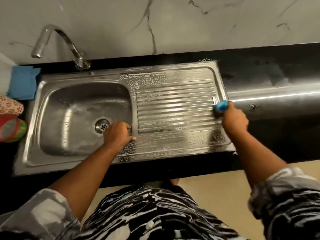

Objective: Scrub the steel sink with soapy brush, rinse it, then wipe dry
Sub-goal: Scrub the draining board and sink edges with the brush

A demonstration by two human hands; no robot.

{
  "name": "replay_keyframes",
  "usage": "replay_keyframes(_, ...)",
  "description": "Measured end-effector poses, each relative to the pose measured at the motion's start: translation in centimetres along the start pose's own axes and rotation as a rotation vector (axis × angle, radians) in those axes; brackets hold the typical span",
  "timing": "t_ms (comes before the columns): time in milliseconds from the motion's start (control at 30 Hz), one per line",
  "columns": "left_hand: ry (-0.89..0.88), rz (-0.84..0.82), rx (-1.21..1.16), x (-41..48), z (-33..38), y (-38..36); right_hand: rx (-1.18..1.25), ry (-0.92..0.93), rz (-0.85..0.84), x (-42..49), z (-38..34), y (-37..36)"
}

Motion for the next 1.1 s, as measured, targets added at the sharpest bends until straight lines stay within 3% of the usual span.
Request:
replay_keyframes(100, 0.003, -0.001, 0.005, 0.0, 0.3, 0.1, 0.017, 0.067, 0.0, -0.6, -2.6, -0.3)
replay_keyframes(333, 0.075, -0.113, 0.07, 1.8, 1.0, 0.5, 0.382, 0.298, -0.265, -9.5, -19.9, -8.9)
replay_keyframes(400, 0.088, -0.13, 0.076, 1.9, 1.3, 0.7, 0.375, 0.307, -0.285, -8.9, -19.2, -8.2)
replay_keyframes(467, 0.09, -0.133, 0.079, 2.0, 1.2, 0.6, 0.415, 0.238, -0.164, -6.3, -15.2, -6.2)
replay_keyframes(600, 0.063, -0.108, 0.094, 2.0, 0.9, 0.4, 0.179, 0.055, -0.048, 0.3, -4.2, -2.6)
replay_keyframes(700, 0.064, -0.098, 0.099, 2.0, 1.0, 0.7, 0.132, -0.043, 0.05, 2.6, -0.6, -0.7)
replay_keyframes(767, 0.068, -0.097, 0.099, 2.0, 1.0, 0.7, 0.13, -0.003, 0.056, 0.9, -3.0, -0.9)
replay_keyframes(967, 0.083, -0.124, 0.127, 1.9, 1.1, 0.8, 0.493, 0.21, -0.185, -8.5, -18.8, -6.7)
replay_keyframes(1100, 0.045, -0.074, 0.186, 1.4, 1.2, 1.0, 0.468, 0.196, -0.194, -5.5, -16.1, -6.6)
Point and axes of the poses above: each hand's wrist, its own x-axis towards the middle knuckle, its own y-axis out of the back of the hand, z = x × y, the point moved 5 cm from there along x, towards the middle knuckle, and after that the axes turned 8 degrees about y, right-handed, at the moved point
